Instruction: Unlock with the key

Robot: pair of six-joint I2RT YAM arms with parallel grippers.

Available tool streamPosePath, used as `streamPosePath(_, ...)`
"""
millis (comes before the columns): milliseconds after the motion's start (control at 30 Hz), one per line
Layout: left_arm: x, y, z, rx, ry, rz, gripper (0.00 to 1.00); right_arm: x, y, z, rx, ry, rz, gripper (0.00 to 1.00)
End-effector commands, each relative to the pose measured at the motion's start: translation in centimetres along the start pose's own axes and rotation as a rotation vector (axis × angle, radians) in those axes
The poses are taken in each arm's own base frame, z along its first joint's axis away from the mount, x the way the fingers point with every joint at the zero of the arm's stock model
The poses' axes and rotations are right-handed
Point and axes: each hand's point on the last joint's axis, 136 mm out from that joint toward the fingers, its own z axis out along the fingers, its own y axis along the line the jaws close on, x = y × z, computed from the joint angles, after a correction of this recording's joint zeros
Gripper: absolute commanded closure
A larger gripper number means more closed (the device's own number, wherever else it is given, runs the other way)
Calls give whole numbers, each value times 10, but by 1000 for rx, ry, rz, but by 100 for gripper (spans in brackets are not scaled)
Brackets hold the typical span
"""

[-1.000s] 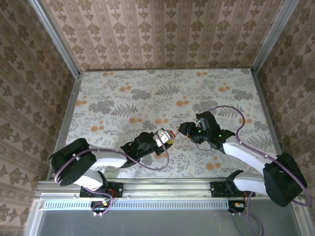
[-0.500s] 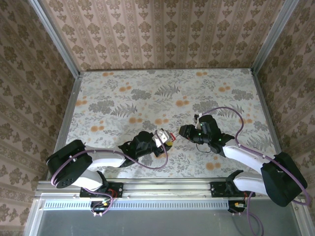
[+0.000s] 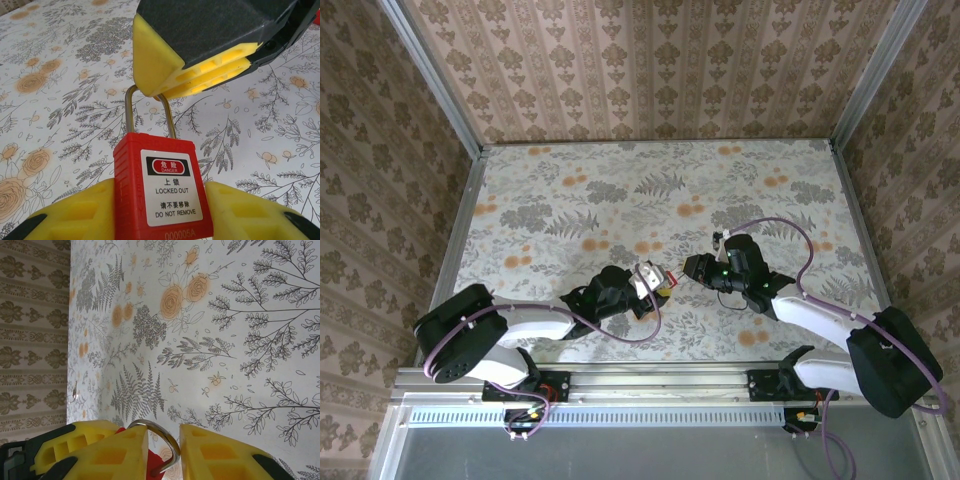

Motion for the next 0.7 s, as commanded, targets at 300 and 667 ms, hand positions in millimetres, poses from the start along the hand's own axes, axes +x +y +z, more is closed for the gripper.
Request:
streamPosePath(300,-23,0,2,34,-57,-29,80,10,-6,4,1,30,-42,73)
streamPosePath(667,-23,-2,2,54,-62,-46,80,11,-5,5,-30,27,-73,71)
